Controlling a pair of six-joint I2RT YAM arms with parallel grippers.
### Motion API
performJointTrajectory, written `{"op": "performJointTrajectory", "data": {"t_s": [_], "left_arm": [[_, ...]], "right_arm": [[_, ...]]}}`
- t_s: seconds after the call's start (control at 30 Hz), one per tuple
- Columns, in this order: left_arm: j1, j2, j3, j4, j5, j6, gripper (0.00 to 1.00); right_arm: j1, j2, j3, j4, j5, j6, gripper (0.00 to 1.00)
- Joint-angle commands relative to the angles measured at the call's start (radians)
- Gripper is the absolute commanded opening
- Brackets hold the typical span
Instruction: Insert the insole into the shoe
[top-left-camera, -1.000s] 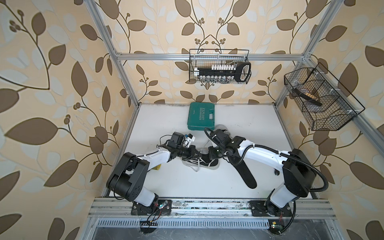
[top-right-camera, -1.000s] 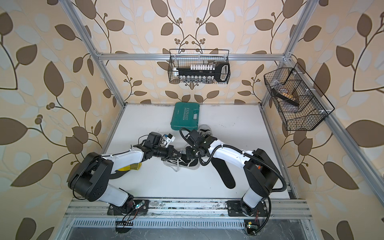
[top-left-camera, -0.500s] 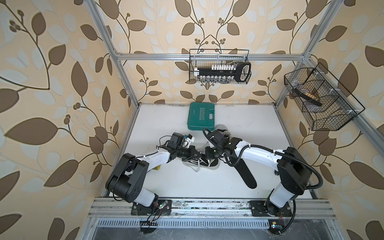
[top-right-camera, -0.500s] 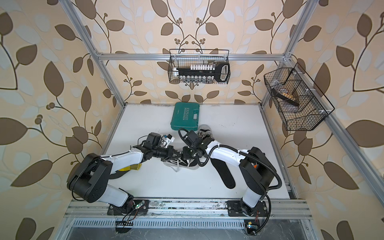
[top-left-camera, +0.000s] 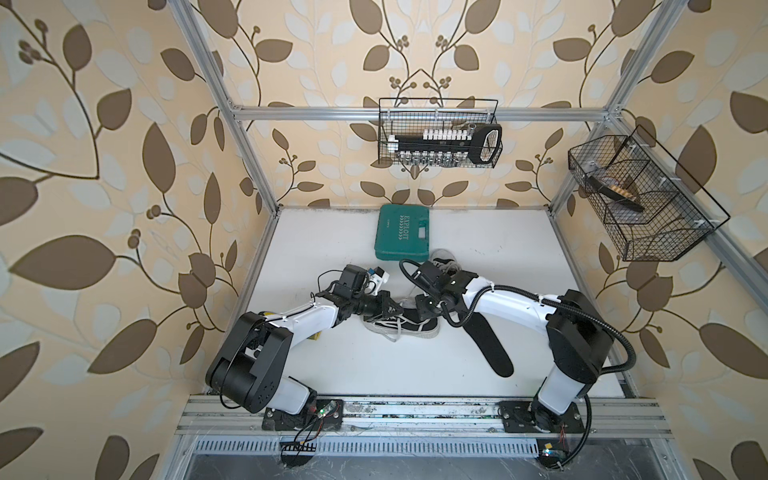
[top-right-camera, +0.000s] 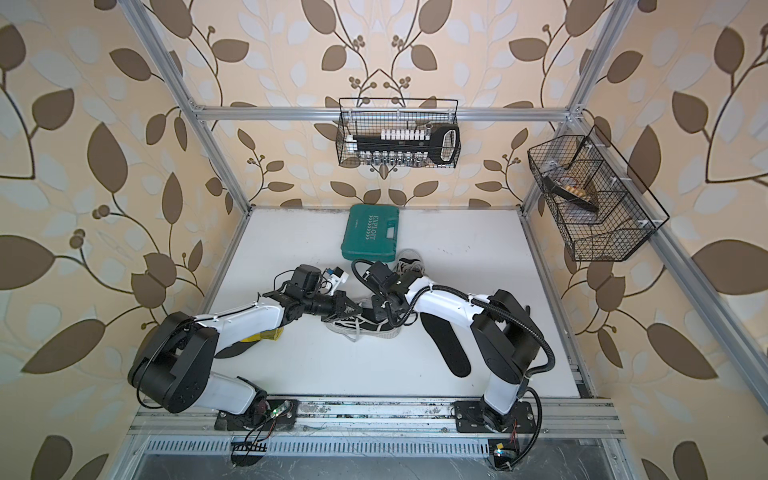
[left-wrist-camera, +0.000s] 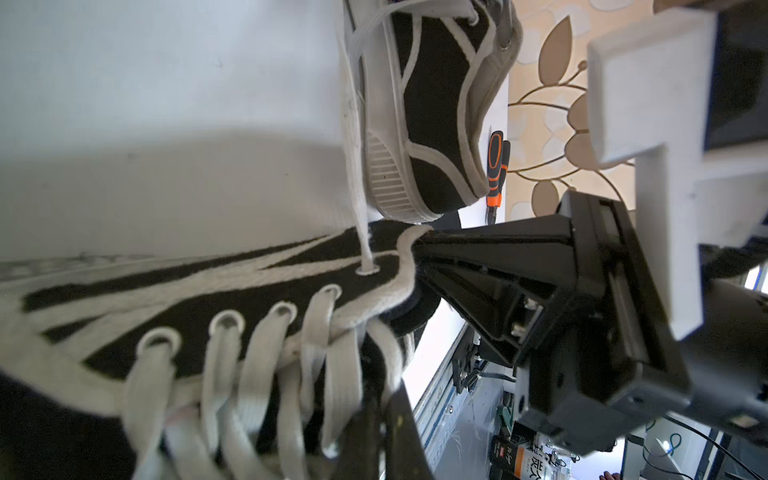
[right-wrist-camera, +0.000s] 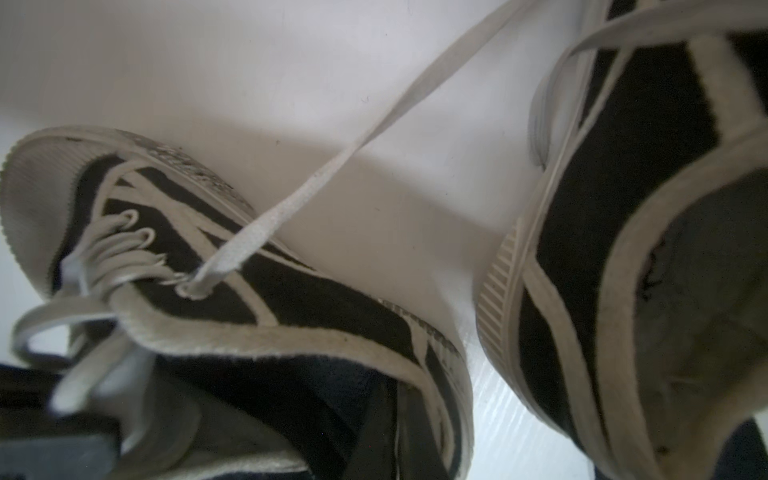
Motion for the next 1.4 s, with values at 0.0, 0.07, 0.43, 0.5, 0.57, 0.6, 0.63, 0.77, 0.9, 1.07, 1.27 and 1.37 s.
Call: {"op": "performJointTrajectory", "data": {"t_s": [0.0, 0.07, 0.43, 0.5, 0.57, 0.6, 0.63, 0.77, 0.9, 1.07, 1.27, 1.37], "left_arm": [[-0.013, -0.035, -0.014, 0.002, 0.036, 0.006, 0.00], [-0.013, -0.039, -0.021, 0.007, 0.041, 0.001, 0.00], [-0.016, -0.099, -0.091, 0.035, 0.035, -0.028, 0.00], [-0.016, -0.100, -0.100, 0.044, 0.031, -0.033, 0.00], [-0.016, -0.097, -0.109, 0.056, 0.028, -0.039, 0.00], [-0.016, -0.095, -0.110, 0.054, 0.027, -0.041, 0.00], [-0.016, -0.095, -0.111, 0.053, 0.026, -0.041, 0.00], [-0.017, -0.110, -0.115, 0.041, 0.024, -0.041, 0.00], [-0.017, -0.134, -0.121, 0.021, 0.011, -0.042, 0.00], [-0.017, -0.133, -0.116, -0.026, -0.019, -0.018, 0.00], [-0.017, -0.129, -0.114, -0.038, -0.051, -0.016, 0.00], [-0.017, -0.126, -0.111, -0.048, -0.061, -0.012, 0.00]], "right_arm": [[-0.005, 0.102, -0.001, -0.094, -0.004, -0.037, 0.00], [0.007, 0.122, 0.003, -0.076, -0.076, -0.013, 0.00], [0.079, 0.152, -0.003, -0.081, -0.111, 0.086, 0.00], [0.075, 0.143, -0.042, -0.022, -0.184, 0.110, 0.00], [0.071, 0.134, -0.075, 0.043, -0.210, 0.145, 0.00], [0.070, 0.146, -0.061, 0.018, -0.172, 0.139, 0.00], [0.068, 0.167, -0.035, -0.023, -0.114, 0.115, 0.00], [0.055, 0.237, 0.050, -0.161, 0.096, 0.029, 0.00], [0.027, 0.213, 0.095, -0.211, 0.192, -0.009, 0.00], [0.020, 0.210, 0.180, -0.324, 0.238, -0.058, 0.10], [0.034, 0.096, 0.114, -0.286, 0.136, -0.017, 0.43], [0.025, 0.067, 0.087, -0.264, 0.082, -0.012, 0.53]]}}
